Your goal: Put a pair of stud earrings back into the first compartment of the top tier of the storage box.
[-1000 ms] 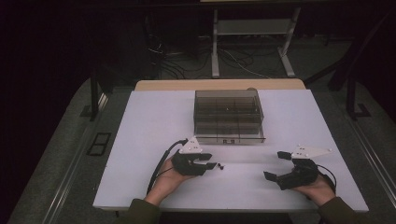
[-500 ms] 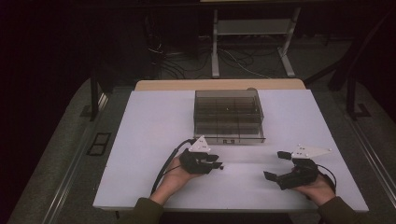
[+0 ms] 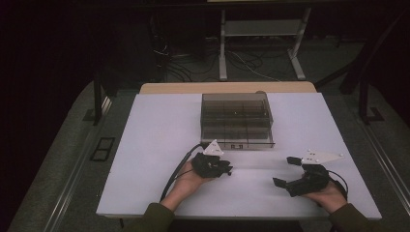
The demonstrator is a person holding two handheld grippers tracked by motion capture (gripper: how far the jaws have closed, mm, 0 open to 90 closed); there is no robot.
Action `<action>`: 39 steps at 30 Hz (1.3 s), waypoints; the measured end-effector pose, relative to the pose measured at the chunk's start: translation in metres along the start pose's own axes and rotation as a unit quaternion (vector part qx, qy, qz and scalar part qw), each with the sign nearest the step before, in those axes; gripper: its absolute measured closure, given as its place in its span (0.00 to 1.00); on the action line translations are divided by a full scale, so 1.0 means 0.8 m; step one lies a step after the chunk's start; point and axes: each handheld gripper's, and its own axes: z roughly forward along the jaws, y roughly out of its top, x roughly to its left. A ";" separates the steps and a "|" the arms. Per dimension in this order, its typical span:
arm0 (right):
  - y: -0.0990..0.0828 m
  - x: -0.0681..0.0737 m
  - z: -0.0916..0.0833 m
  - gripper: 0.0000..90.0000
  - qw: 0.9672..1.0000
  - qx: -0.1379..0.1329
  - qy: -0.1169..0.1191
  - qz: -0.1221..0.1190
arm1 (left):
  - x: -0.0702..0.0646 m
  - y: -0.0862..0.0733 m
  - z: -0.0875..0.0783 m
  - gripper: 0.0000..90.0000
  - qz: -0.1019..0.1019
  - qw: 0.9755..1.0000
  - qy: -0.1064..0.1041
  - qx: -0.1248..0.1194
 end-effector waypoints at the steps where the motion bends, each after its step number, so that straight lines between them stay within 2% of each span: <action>1: 0.000 0.000 0.000 0.01 1.000 0.000 0.000 0.000 | 0.000 0.000 0.000 0.85 -0.001 1.000 0.000 0.000; 10: 0.000 0.000 0.000 0.01 1.000 0.000 0.000 0.001 | 0.001 -0.003 0.005 0.87 -0.004 1.000 0.004 0.015; 21: 0.000 0.000 -0.001 0.01 1.000 -0.001 -0.001 0.001 | 0.003 -0.005 0.006 0.88 -0.004 1.000 0.006 0.019; 31: 0.000 0.000 -0.001 0.01 1.000 -0.001 -0.001 0.001 | 0.002 -0.003 -0.003 0.89 -0.008 1.000 -0.003 0.007; 39: 0.000 0.000 -0.001 0.01 1.000 0.000 0.000 0.001 | 0.001 -0.002 -0.017 0.89 -0.008 1.000 -0.012 -0.001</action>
